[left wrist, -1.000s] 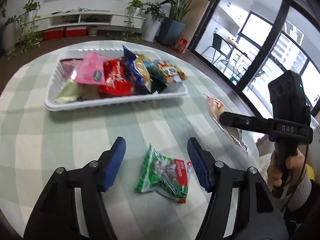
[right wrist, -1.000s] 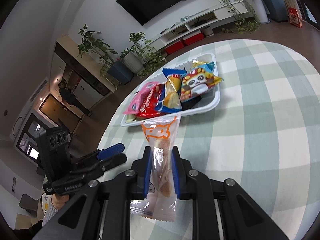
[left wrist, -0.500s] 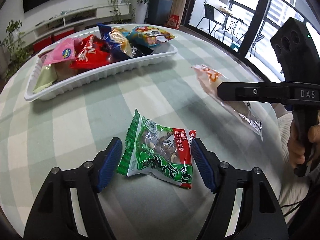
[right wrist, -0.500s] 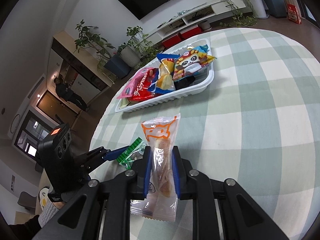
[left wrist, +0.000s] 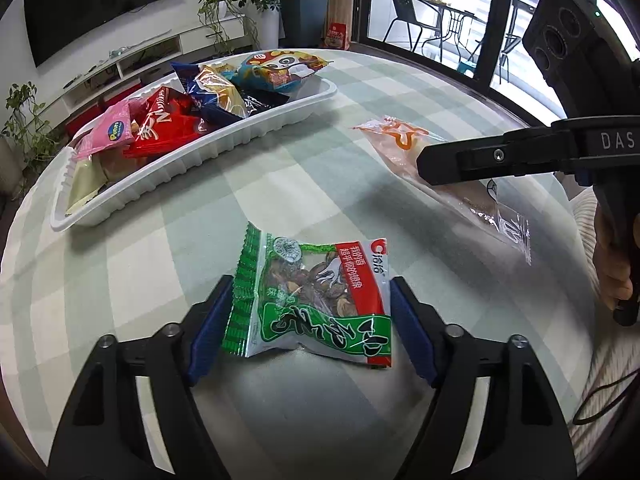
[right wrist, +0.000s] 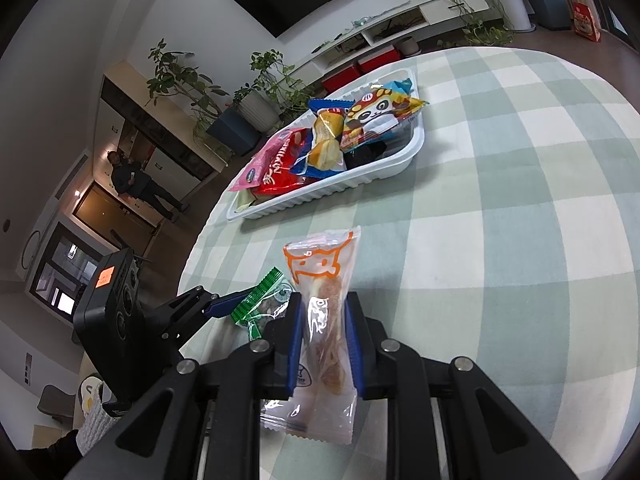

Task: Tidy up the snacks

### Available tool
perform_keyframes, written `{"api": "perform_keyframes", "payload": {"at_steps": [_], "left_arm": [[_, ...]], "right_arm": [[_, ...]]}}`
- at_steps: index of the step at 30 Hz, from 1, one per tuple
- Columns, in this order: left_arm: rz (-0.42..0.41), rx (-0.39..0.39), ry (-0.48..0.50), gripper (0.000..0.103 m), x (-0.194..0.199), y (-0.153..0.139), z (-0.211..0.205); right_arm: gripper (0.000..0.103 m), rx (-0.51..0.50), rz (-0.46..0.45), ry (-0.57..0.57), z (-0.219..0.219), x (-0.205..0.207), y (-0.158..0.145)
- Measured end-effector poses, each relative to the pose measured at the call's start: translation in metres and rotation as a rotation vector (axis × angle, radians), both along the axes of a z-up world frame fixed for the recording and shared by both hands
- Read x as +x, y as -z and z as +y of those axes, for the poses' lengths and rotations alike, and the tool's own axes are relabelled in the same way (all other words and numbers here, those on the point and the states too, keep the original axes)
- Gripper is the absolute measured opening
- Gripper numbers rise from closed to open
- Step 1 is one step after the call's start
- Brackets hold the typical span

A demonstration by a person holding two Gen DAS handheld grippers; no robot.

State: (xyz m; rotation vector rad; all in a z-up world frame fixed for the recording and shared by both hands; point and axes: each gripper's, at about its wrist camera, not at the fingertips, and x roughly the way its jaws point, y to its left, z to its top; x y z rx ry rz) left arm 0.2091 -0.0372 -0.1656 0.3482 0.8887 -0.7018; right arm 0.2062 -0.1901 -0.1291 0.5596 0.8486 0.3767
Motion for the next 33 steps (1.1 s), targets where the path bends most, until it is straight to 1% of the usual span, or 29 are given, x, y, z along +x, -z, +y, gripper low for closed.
{"api": "perform_keyframes", "payload": {"at_steps": [1,2,7,9,12,21,28,33], "left_arm": [[0.002,-0.008,0.002,0.063,0.000,-0.001,0.000],[-0.001,-0.014,0.004,0.055,0.000,-0.001,0.000],[-0.009,-0.025,-0.004,0.049,-0.002,-0.004,0.002],[-0.012,-0.039,-0.009,0.043,-0.003,-0.007,0.006],[-0.006,-0.062,-0.021,0.038,-0.003,-0.009,0.010],[0.025,-0.110,-0.050,0.034,-0.001,-0.012,0.019],[0.045,-0.135,-0.071,0.034,-0.001,-0.015,0.029],[0.041,-0.162,-0.093,0.034,0.000,-0.022,0.037]], "right_arm": [[0.024,0.001,0.001,0.001,0.000,-0.001,0.000],[0.024,0.002,0.001,0.002,-0.001,-0.001,0.001],[0.024,0.005,0.003,0.006,-0.001,-0.001,0.002],[0.024,0.005,0.003,0.008,-0.001,-0.001,0.002],[0.024,0.007,0.001,0.013,-0.002,-0.002,0.001],[0.024,0.007,-0.004,0.017,-0.003,-0.004,0.000],[0.025,0.007,-0.014,0.016,-0.003,-0.005,-0.005],[0.025,0.008,-0.022,0.015,-0.002,-0.003,-0.009]]}}
